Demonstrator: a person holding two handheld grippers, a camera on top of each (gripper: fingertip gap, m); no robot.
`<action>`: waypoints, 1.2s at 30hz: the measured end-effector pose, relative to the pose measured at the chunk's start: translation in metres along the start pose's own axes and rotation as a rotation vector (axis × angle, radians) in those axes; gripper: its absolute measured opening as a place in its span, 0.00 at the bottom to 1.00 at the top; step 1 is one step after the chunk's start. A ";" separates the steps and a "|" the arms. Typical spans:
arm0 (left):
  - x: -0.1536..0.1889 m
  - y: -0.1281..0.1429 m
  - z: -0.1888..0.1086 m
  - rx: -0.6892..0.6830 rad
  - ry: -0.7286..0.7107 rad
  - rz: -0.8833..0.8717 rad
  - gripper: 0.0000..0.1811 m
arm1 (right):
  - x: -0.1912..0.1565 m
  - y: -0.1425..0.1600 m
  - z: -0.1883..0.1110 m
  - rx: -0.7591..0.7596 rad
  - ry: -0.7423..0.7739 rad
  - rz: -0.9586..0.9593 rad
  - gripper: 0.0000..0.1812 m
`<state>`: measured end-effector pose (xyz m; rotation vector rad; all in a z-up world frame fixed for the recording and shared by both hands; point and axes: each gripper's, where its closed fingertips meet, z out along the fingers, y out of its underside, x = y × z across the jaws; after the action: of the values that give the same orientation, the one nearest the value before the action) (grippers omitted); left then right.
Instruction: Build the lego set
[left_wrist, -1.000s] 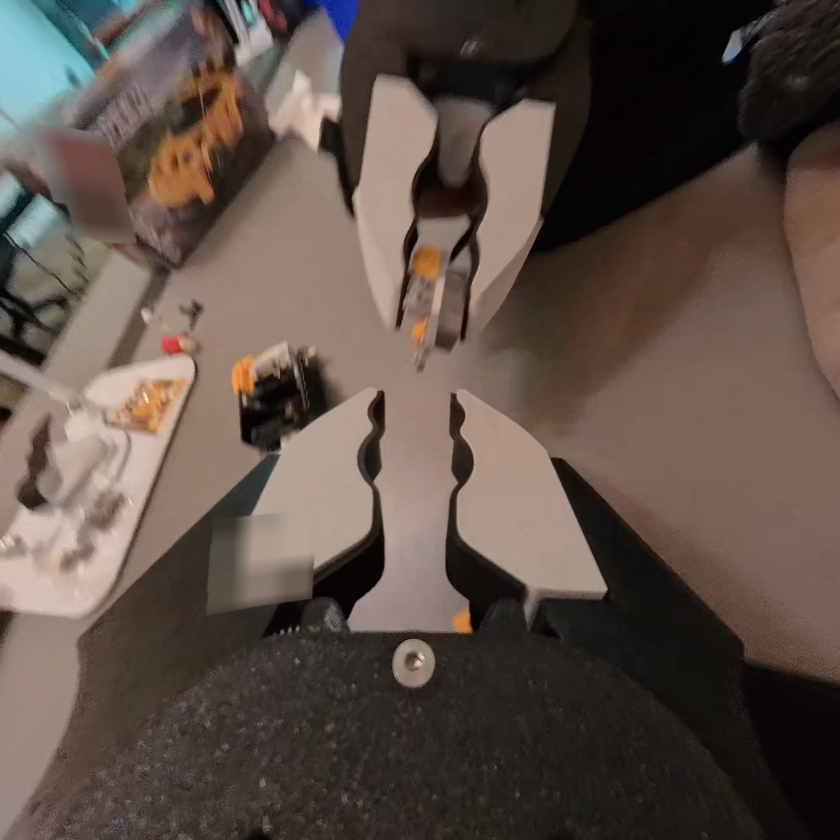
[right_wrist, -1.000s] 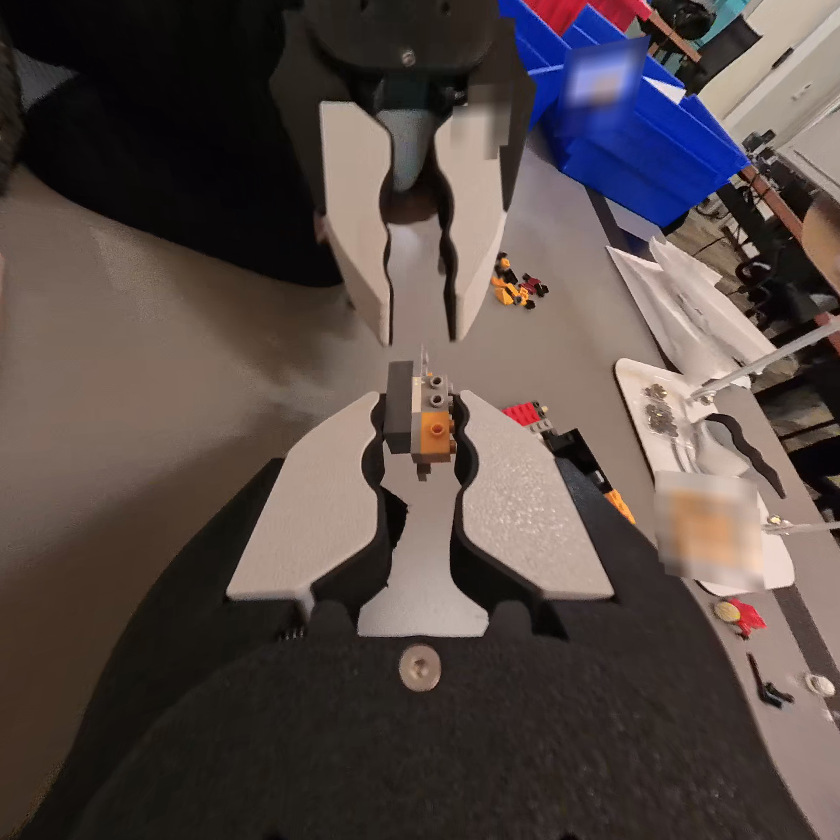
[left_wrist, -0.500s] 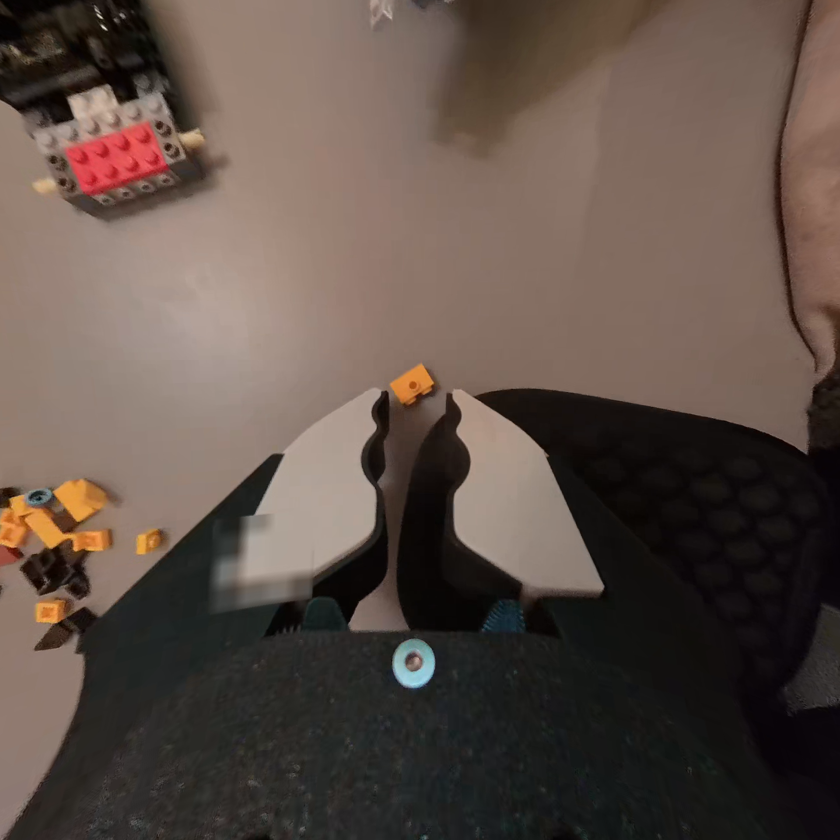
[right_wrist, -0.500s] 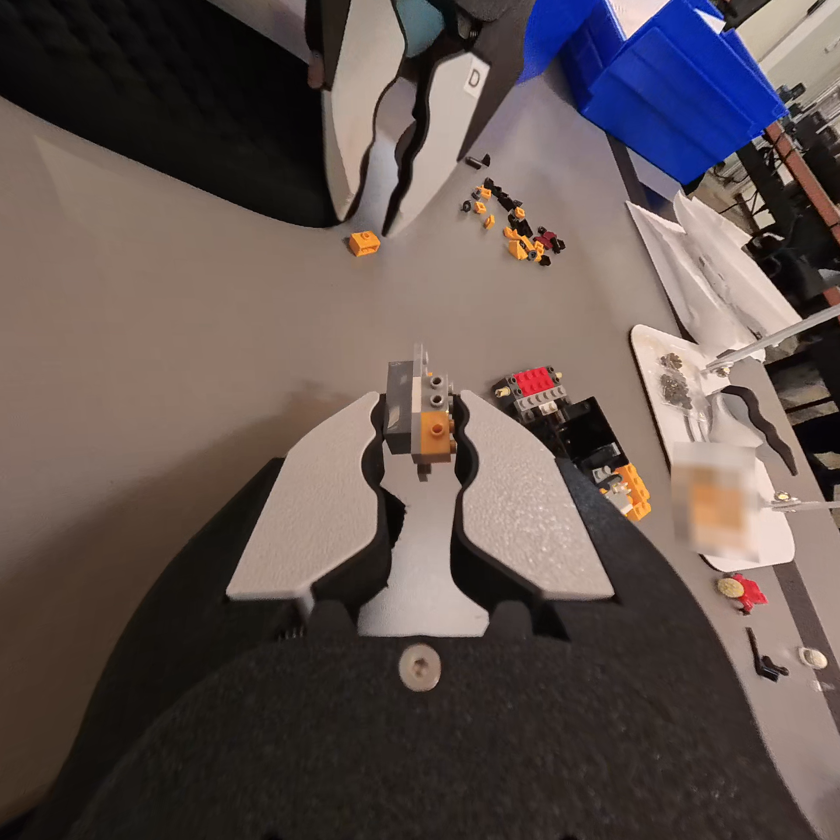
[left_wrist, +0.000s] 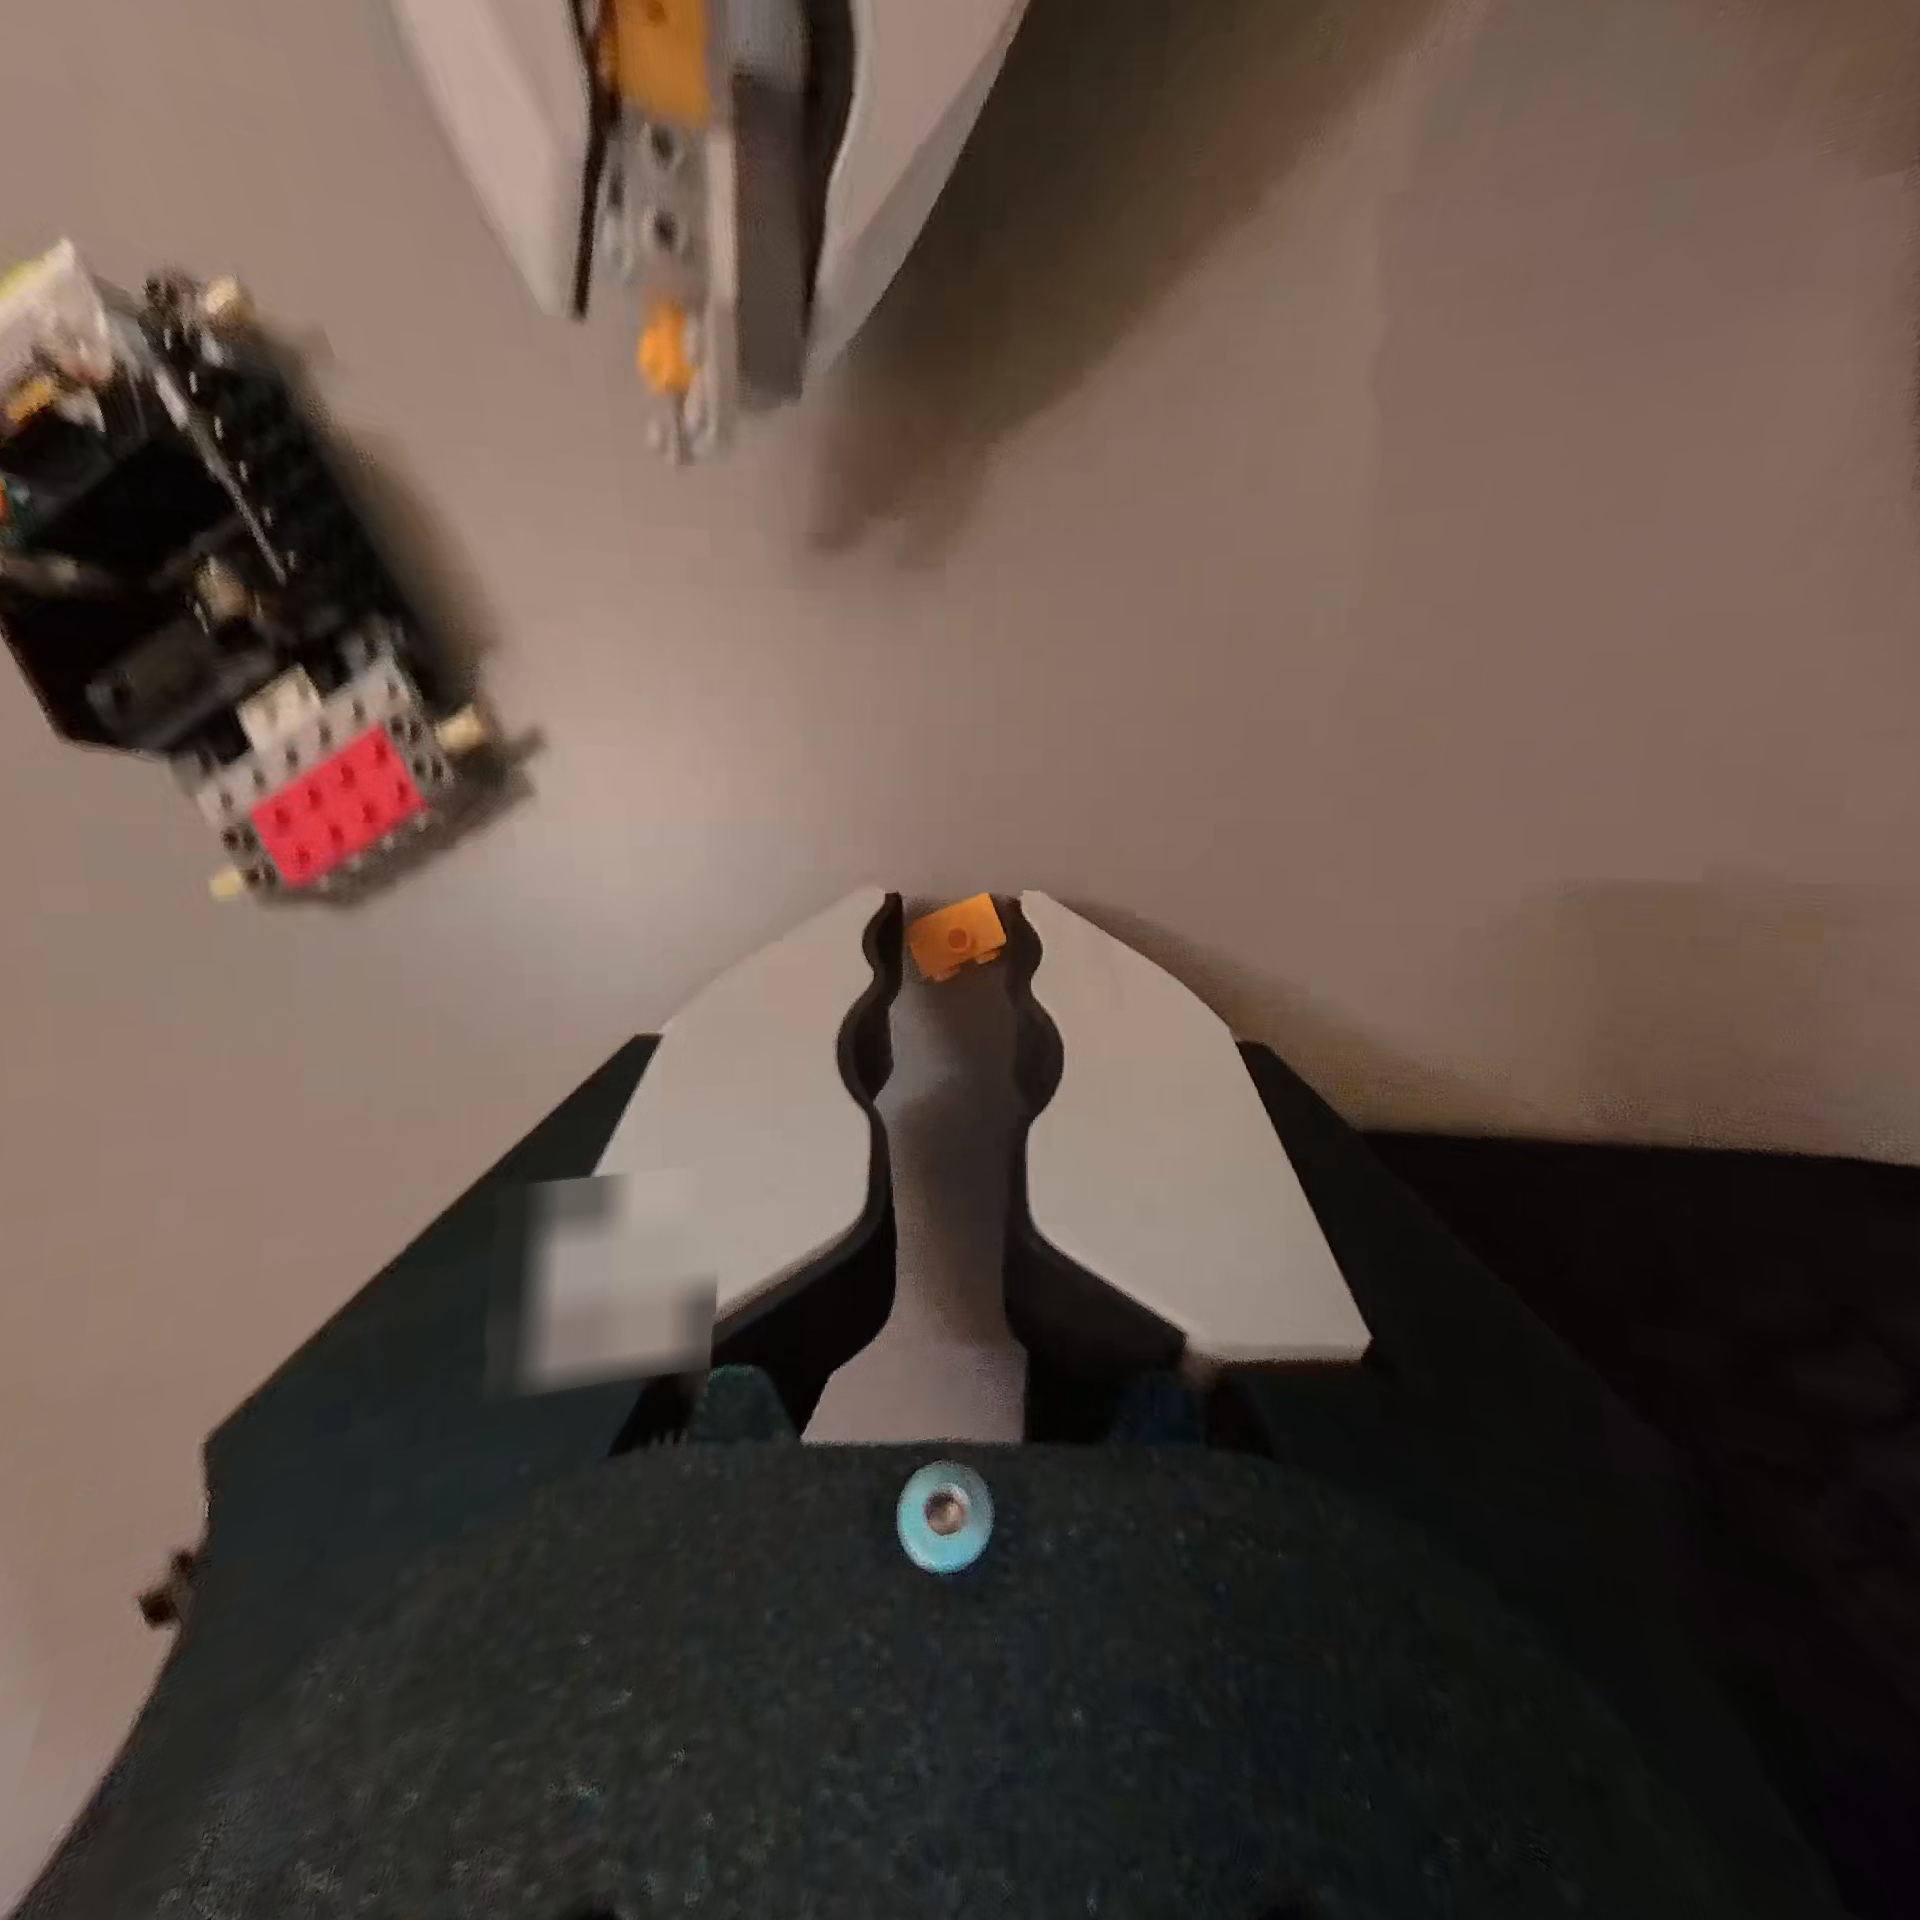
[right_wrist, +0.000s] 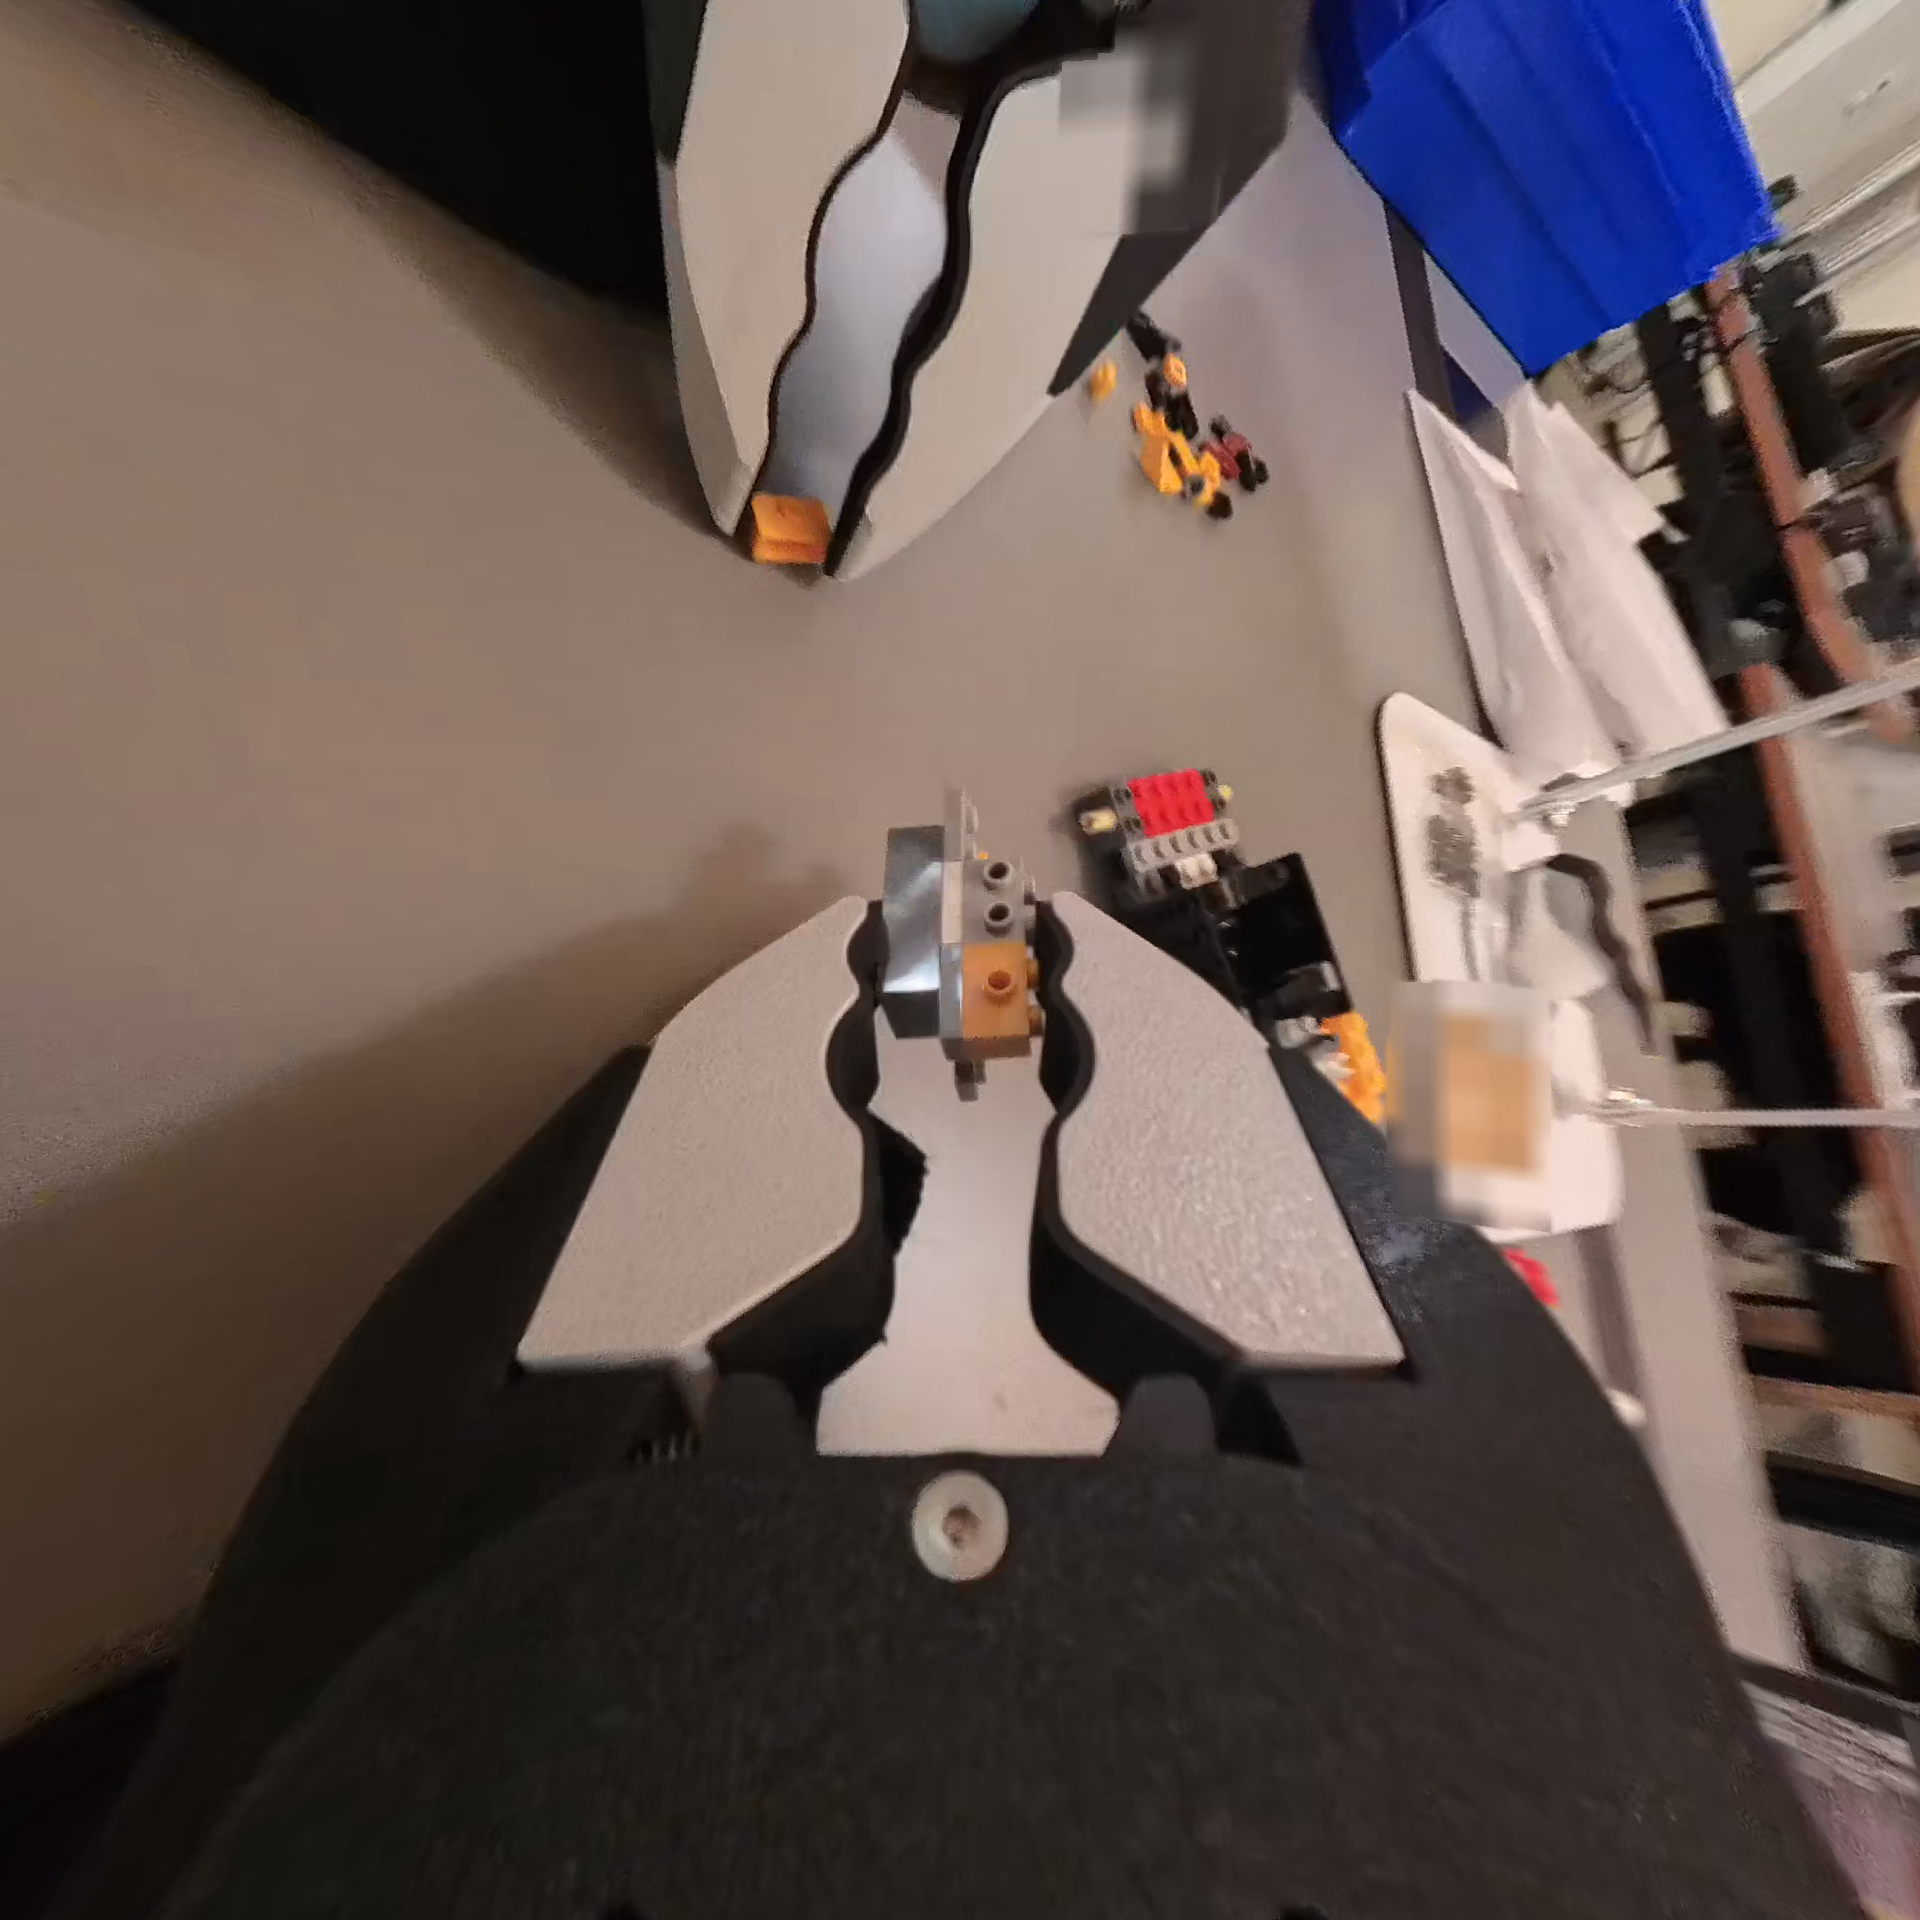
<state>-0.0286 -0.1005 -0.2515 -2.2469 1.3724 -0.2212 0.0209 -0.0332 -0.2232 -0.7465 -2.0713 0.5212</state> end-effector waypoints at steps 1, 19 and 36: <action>-0.001 -0.006 0.002 0.006 0.008 0.015 0.10 | 0.002 0.004 0.002 -0.026 0.020 -0.051 0.15; -0.017 -0.053 0.012 0.236 -0.056 0.019 0.10 | -0.019 -0.006 -0.008 0.046 -0.239 0.153 0.23; -0.025 -0.110 -0.054 0.441 -0.573 0.365 0.10 | 0.026 -0.073 -0.032 0.351 -0.465 1.059 0.06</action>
<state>0.0258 -0.0556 -0.1480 -1.5044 1.2324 0.2144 0.0125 -0.0667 -0.1470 -1.5901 -1.7340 1.7157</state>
